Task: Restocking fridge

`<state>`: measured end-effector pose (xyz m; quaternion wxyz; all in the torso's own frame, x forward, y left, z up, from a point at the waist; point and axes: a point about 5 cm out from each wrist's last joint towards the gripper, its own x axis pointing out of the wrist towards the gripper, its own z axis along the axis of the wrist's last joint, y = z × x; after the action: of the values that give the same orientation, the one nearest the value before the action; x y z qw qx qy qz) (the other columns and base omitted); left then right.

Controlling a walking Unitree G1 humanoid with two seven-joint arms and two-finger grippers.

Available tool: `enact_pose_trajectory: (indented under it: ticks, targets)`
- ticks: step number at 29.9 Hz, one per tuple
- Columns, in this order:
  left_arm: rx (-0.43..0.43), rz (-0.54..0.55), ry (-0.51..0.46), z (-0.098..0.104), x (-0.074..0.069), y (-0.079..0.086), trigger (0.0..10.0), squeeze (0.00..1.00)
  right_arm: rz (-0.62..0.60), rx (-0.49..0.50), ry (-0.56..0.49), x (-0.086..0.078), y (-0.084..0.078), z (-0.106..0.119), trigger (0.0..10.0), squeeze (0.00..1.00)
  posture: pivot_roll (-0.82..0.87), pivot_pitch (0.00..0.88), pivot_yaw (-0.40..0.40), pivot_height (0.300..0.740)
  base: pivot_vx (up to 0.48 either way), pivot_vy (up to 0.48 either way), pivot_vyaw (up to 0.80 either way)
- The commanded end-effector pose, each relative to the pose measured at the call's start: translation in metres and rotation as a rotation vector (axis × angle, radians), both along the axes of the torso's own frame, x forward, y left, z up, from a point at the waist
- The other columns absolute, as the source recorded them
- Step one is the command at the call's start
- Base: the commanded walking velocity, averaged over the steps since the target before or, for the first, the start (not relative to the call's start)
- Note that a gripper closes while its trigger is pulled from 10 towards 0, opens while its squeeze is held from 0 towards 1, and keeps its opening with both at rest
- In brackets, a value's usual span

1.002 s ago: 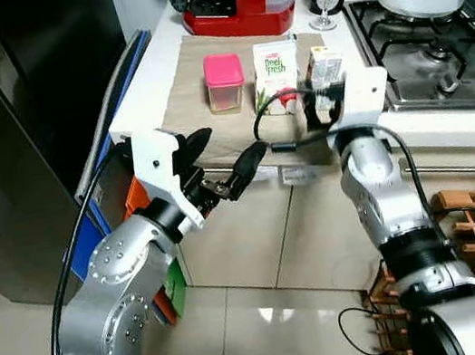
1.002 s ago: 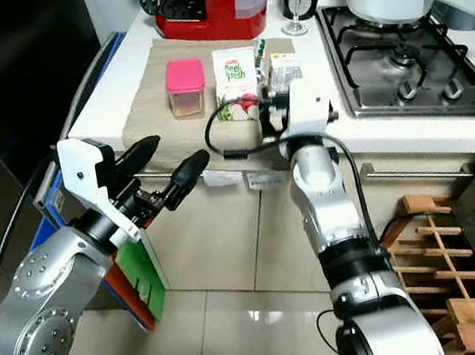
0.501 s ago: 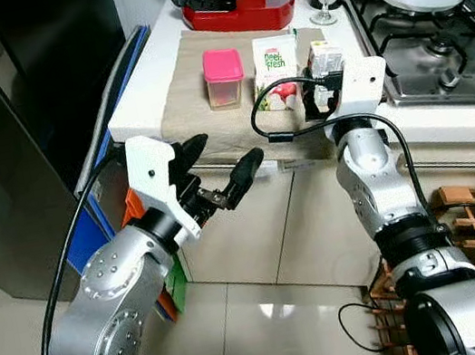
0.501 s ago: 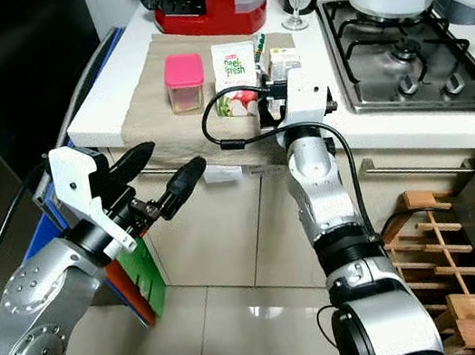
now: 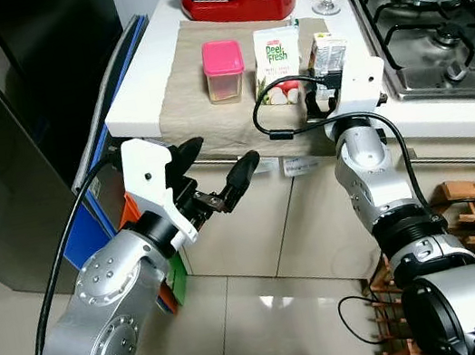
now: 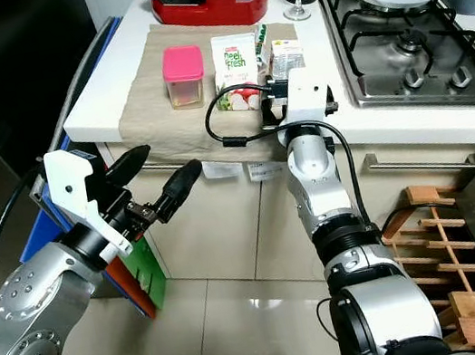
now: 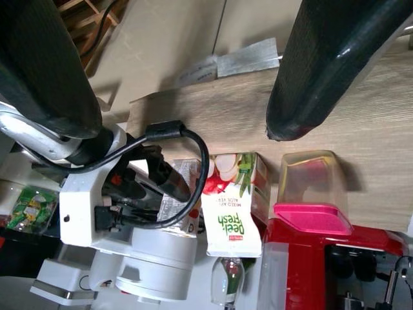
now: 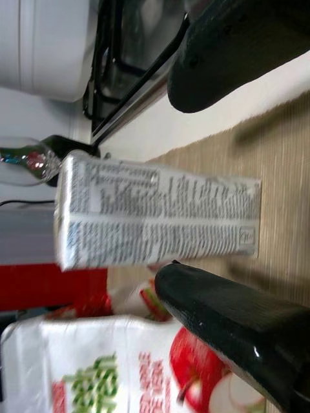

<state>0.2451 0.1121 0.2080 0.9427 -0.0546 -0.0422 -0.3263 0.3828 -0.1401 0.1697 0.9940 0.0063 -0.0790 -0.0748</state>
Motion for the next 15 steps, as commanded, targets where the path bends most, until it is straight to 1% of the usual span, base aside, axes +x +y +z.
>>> enact_pose_trajectory:
  ticks: [1,6,9,10,11,12,13,15]
  targets:
    - [-0.005,-0.004,0.000,0.002,-0.003,0.000,10.0,0.00,-0.020,-0.005,-0.035,0.003,-0.005,0.010,10.0,0.00,0.15,0.118,-0.027,0.740,0.000,0.000,0.00]
    - [-0.004,-0.001,0.006,0.002,-0.005,0.001,10.0,0.00,-0.032,-0.002,-0.033,0.008,-0.006,0.014,10.0,0.00,0.16,0.126,-0.025,0.740,0.000,0.000,0.00]
    - [-0.002,0.002,0.010,0.002,-0.005,0.002,10.0,0.00,-0.025,0.007,-0.021,0.012,-0.003,0.015,10.0,0.00,0.16,0.130,-0.026,0.740,0.000,0.000,0.00]
    - [-0.001,0.003,0.011,0.002,-0.005,0.003,10.0,0.00,-0.019,0.011,-0.019,0.012,-0.001,0.015,5.2,0.00,0.16,0.131,-0.027,0.740,0.000,0.000,0.00]
    - [-0.001,0.004,0.011,0.002,-0.005,0.003,10.0,0.00,-0.016,0.014,-0.016,0.013,-0.001,0.015,0.7,0.00,0.16,0.133,-0.028,0.740,0.000,0.000,0.00]
    - [-0.001,0.004,0.011,0.002,-0.005,0.003,10.0,0.00,-0.016,0.014,-0.016,0.013,-0.001,0.015,0.7,0.00,0.16,0.133,-0.028,0.740,0.000,0.000,0.00]
    - [0.000,0.005,0.012,0.002,-0.005,0.002,10.0,0.00,-0.010,0.021,-0.007,0.014,0.001,0.014,0.0,0.00,0.17,0.135,-0.029,0.740,0.000,0.000,0.00]
    - [0.000,0.005,0.013,0.002,-0.005,0.002,10.0,0.00,-0.009,0.023,-0.004,0.014,0.001,0.013,0.0,0.00,0.17,0.135,-0.029,0.740,0.000,0.000,0.00]
